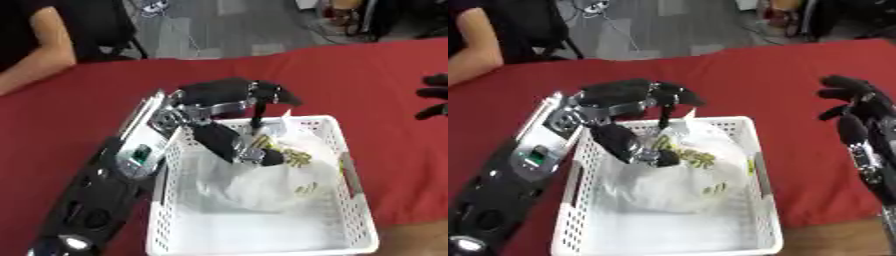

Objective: Pick up objects on the table and place them in the box.

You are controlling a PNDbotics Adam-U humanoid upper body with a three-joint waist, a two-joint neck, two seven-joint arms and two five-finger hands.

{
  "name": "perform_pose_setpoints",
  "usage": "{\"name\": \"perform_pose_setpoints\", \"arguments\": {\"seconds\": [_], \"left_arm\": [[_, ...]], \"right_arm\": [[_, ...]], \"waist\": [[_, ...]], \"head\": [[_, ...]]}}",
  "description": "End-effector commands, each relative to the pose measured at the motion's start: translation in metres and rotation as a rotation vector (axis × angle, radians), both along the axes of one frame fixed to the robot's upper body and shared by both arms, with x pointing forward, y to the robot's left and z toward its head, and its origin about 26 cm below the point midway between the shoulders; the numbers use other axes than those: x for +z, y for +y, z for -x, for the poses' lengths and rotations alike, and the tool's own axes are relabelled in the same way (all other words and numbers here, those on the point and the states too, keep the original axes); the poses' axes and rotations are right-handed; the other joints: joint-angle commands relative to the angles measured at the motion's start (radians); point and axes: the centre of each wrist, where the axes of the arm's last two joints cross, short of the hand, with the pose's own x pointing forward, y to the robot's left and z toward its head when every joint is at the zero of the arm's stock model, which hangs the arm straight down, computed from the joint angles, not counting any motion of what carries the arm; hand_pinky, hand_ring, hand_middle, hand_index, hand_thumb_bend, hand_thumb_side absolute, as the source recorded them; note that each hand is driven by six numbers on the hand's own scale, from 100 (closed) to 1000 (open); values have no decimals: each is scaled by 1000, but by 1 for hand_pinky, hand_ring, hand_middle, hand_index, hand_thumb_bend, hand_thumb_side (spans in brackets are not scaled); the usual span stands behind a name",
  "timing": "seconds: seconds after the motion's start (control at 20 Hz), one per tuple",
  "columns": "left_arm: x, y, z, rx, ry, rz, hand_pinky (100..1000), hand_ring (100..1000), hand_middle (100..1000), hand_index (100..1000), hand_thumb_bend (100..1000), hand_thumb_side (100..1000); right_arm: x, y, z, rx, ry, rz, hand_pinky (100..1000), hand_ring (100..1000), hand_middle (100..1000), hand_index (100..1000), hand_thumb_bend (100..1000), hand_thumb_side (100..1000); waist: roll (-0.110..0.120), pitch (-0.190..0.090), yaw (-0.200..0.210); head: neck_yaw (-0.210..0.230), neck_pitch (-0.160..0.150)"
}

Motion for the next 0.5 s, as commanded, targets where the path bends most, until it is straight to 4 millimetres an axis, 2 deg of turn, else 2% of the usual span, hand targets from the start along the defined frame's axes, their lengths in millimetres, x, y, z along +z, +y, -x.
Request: {"name": "perform_pose_setpoints", "arguments": {"seconds": [0.05, 0.25, 0.3, 0.35, 0.4, 0.45, 0.5], "left_arm": [[35, 29, 19, 17, -75, 132, 706, 801, 867, 967, 1000, 811], [70, 76, 53, 130, -214, 348, 726, 805, 858, 950, 1000, 788], [75, 90, 57, 170, -253, 401, 727, 806, 858, 951, 1000, 791], [78, 104, 59, 212, -298, 457, 741, 813, 859, 946, 943, 828], [79, 116, 62, 250, -342, 508, 739, 811, 858, 945, 968, 819], [78, 126, 63, 287, -375, 557, 743, 817, 865, 948, 804, 883], [76, 137, 66, 336, -408, 615, 743, 817, 865, 948, 804, 883]], "right_arm": [[6, -3, 2, -8, -21, 8, 583, 783, 808, 900, 357, 914], [6, -4, 2, -18, -22, 8, 583, 783, 808, 900, 356, 915], [6, -5, 2, -21, -23, 8, 583, 783, 808, 900, 356, 915], [6, -5, 3, -24, -23, 8, 583, 783, 808, 900, 356, 914], [6, -5, 3, -26, -23, 8, 583, 783, 808, 900, 356, 915], [6, -5, 3, -27, -23, 8, 584, 783, 808, 900, 356, 915], [6, -6, 3, -28, -23, 9, 584, 783, 808, 900, 356, 915]], "waist": [[-3, -11, 4], [-3, -10, 12], [-3, -10, 14], [-3, -10, 17], [-3, -10, 19], [-4, -9, 21], [-5, -9, 23]], "head": [[-17, -5], [-37, -10], [-43, -11], [-49, -12], [-52, -12], [-56, -13], [-59, -13]]}}
